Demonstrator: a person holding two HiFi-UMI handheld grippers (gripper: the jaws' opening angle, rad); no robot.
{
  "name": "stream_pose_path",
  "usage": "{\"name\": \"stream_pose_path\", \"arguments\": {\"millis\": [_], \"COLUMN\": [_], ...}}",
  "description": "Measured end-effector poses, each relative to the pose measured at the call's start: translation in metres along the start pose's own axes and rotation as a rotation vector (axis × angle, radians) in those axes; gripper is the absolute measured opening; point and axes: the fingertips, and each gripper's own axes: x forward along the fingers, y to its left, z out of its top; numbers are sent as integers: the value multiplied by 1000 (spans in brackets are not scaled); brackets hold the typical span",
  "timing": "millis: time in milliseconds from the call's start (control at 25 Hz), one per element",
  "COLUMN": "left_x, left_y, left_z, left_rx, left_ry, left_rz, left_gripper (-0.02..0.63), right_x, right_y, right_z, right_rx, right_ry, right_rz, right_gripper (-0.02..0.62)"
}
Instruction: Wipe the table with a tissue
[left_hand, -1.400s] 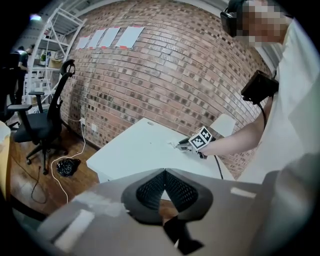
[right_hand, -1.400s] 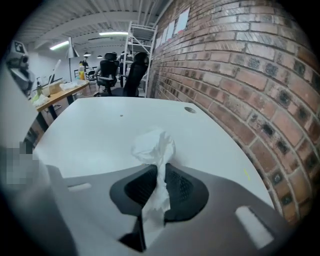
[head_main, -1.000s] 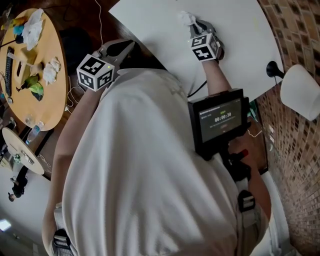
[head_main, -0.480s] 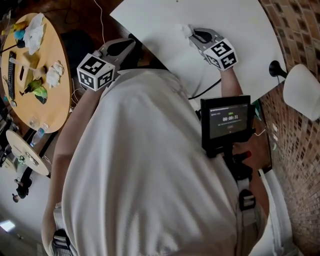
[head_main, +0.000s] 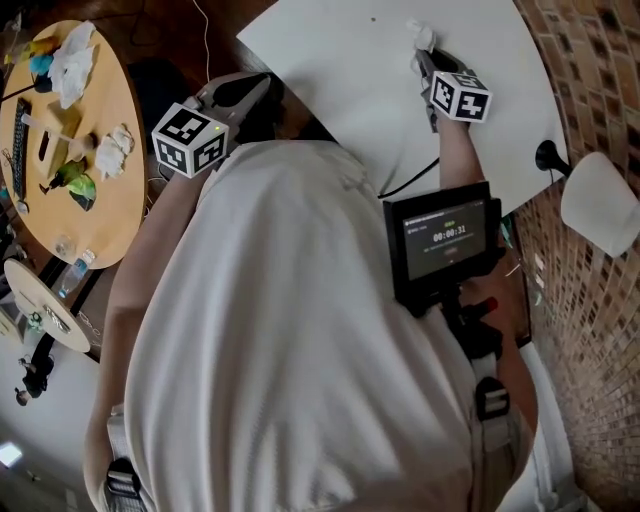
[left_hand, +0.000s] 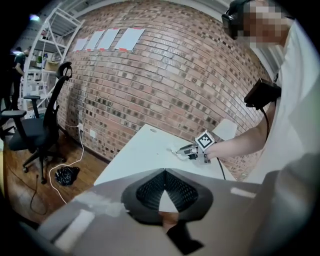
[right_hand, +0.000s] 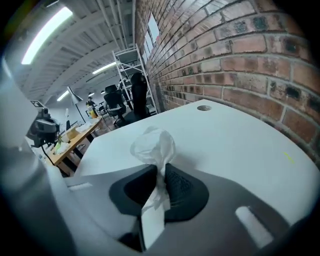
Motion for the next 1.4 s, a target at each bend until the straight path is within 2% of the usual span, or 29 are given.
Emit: {"name": "stream_pose_path", "arguments": {"millis": [120,280,560,720,800,880,960,1080,1280,1400], "left_x": [-6,-14,-26,-36,-38,-41,-43,-47,-48,-43], "left_y": [13,23,34,37,36,34,32,25,13,11], "left_z": [7,13,19,5,2,1,0,-1,-9,-14], "left_rx": [-13,-82,-105,-135,-137,-133,-130,-126,-132,-130], "left_ry": [-26,-79,-135,-138,-137,-137,-140,-147,-146,-131], "left_rz": [22,40,83,118,127,133,142,156,161,139], "left_gripper": [6,6,6,6,6,6,6,6,6,6], "right_x": [17,37,55,63,74,86,93,86,61,48], "right_y": [1,-5,-10,2,26,68,114,166,213,239], "right_z": [13,29,42,46,50,51,43,20,-21,-53], "right_rx": [-71,-169,-302,-338,-380,-450,-530,-642,-775,-798], "right_ry": [43,87,149,151,147,142,136,112,93,155], "right_rz": [-42,-117,-238,-241,-190,-102,-15,68,225,398], "right_gripper": [55,54,52,51,51,51,51,49,49,51]}}
